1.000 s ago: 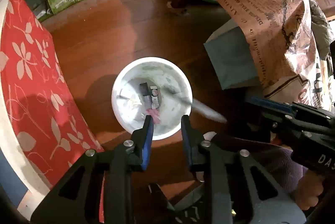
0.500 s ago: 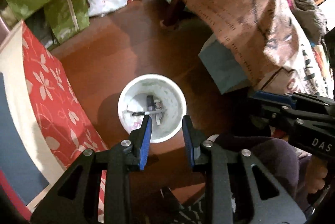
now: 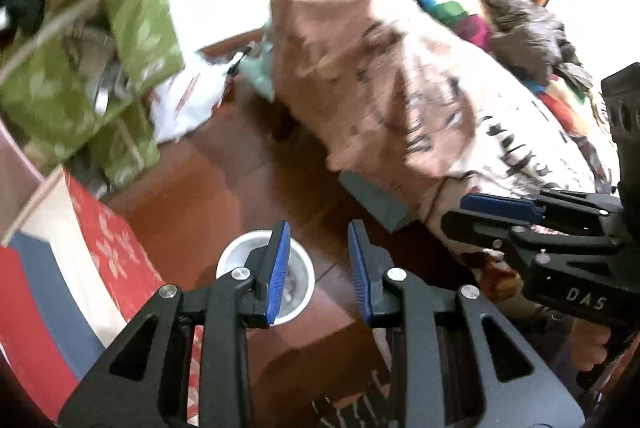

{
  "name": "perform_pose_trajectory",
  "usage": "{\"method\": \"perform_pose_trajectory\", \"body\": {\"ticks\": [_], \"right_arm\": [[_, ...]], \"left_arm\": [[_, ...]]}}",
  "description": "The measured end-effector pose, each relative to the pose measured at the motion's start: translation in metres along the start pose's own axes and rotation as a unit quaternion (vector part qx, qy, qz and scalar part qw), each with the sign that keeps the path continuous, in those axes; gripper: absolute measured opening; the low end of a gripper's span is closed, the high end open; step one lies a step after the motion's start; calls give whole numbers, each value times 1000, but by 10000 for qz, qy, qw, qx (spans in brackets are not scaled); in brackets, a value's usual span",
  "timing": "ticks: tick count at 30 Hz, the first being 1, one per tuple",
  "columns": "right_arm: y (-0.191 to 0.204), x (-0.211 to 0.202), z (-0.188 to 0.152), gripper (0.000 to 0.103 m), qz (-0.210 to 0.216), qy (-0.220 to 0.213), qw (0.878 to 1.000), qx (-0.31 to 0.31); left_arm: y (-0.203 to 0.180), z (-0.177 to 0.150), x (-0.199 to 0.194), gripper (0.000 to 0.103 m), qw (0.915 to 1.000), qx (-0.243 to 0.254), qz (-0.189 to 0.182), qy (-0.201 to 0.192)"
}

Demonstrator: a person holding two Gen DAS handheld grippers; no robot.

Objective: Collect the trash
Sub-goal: 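Move both open tools back toward the pens and cable on the bed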

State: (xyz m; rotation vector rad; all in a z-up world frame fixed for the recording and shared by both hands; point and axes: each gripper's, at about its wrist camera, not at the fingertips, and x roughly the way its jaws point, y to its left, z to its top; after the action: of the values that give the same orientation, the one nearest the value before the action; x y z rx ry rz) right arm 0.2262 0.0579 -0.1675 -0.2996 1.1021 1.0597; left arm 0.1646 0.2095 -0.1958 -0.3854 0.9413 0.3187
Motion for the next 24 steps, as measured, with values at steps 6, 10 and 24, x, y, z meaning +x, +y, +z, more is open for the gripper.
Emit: {"method": "perform_pose_trajectory", "body": {"ticks": [6,10,24], "right_arm": [[-33,-52,-6,25,-294,-525,9981,160],[-61,-83,-9,25,-496,-822,9948,338],[-192,-195,-46,25,-1940,-1555,9630,1039]], "left_arm": [[-56,21,-20,29,9985,453,-153,-280],[-96,34,-26,29,9956,806,-261,-395],[-255,77,9,29,9798,1697,-1006,-314]]}}
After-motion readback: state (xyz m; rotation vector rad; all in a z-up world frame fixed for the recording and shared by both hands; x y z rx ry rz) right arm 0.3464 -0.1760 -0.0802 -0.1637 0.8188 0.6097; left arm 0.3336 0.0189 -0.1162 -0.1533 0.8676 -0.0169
